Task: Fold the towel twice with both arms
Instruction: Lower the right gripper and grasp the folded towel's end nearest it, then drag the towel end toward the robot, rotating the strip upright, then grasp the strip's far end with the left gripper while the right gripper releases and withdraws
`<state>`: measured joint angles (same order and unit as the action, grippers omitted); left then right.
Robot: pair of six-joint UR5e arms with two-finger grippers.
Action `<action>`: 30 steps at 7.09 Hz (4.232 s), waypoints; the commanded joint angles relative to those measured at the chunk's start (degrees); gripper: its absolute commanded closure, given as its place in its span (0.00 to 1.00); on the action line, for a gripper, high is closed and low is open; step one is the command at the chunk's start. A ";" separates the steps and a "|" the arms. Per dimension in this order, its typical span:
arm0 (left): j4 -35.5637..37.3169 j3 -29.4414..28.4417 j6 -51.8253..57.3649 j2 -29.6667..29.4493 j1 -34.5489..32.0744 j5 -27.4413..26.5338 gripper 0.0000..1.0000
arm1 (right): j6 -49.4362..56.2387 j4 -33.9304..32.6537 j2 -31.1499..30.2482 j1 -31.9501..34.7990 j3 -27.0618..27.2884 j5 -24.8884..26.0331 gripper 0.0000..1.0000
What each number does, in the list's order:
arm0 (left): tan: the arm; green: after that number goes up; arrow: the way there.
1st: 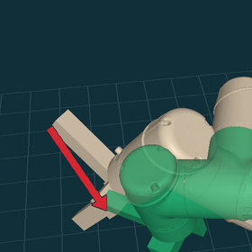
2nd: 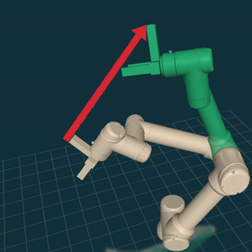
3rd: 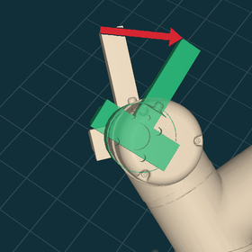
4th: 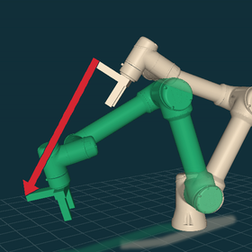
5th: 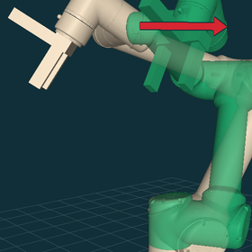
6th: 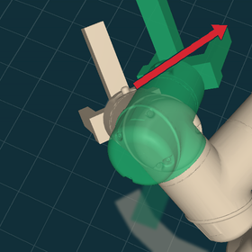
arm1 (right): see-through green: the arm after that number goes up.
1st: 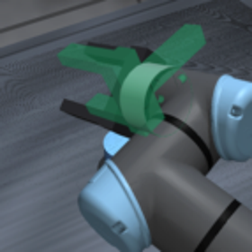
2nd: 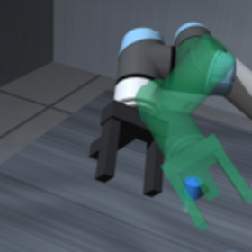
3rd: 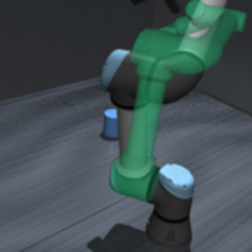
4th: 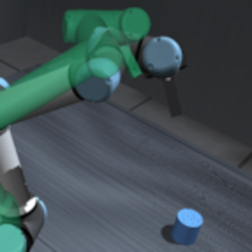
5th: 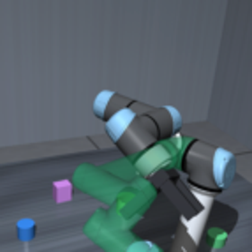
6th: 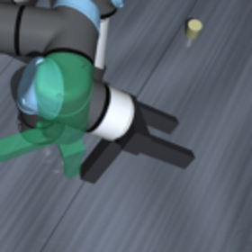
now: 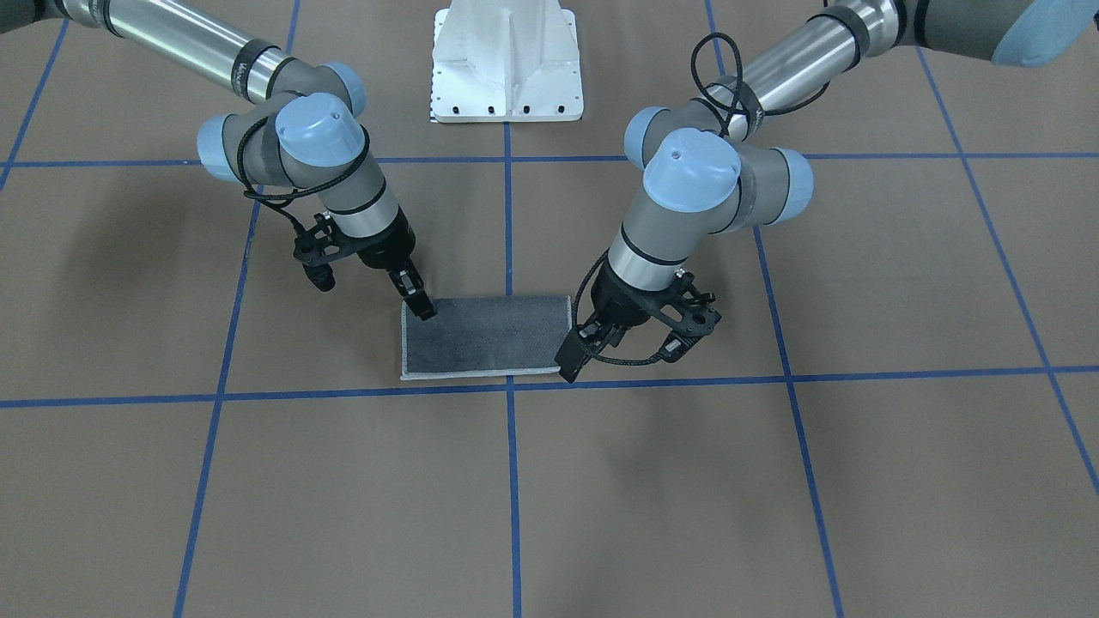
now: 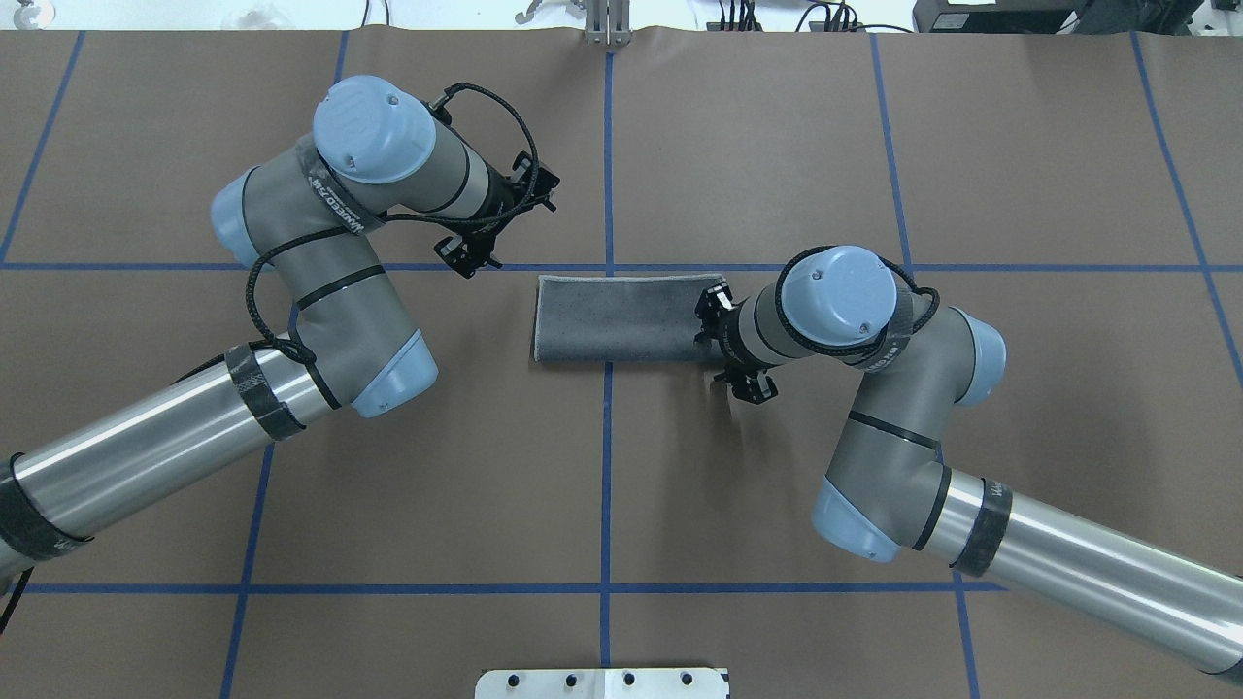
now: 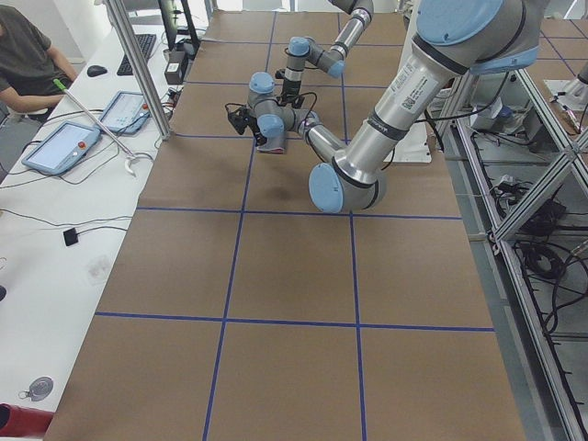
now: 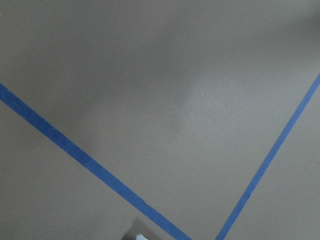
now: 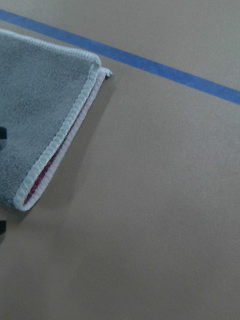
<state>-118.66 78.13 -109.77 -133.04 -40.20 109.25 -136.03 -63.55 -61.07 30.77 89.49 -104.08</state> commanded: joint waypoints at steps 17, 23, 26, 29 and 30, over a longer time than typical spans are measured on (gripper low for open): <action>0.80 3.96 -0.18 0.41 -0.23 0.35 0.00 | -10.05 -8.79 -2.31 -13.89 15.36 2.21 1.00; 1.16 9.21 -0.09 4.69 0.73 0.09 0.00 | -8.91 -8.79 -1.94 -12.52 17.64 -2.67 0.00; 1.33 18.45 -0.53 9.37 10.01 -6.02 0.00 | 0.88 -8.79 -1.95 4.69 16.78 -15.53 0.00; 1.07 20.57 -1.77 14.72 15.94 -10.81 0.03 | 7.53 -8.79 -2.30 8.43 14.84 -14.93 0.00; 1.07 20.14 -1.85 14.39 16.90 -10.81 0.06 | 7.53 -8.79 -2.13 8.34 14.58 -14.93 0.00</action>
<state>-117.55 98.46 -111.63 -119.12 -24.62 98.81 -129.05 -72.33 -63.34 38.85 104.51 -119.08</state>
